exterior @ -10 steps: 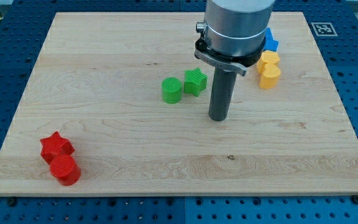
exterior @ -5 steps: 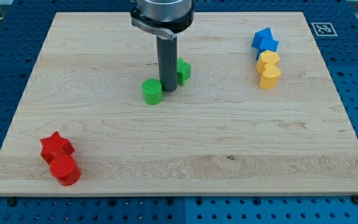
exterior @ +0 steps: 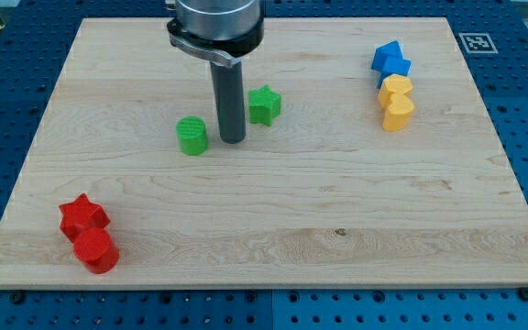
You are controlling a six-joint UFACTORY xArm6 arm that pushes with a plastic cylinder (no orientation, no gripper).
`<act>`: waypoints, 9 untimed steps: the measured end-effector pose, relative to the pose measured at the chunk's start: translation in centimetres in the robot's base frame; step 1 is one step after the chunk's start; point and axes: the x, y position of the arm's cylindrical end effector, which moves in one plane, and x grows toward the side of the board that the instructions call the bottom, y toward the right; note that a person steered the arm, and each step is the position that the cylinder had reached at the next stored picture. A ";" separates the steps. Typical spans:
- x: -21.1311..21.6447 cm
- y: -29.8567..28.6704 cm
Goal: Move the green circle to the left center of the board
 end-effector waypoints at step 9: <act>0.3 -6.2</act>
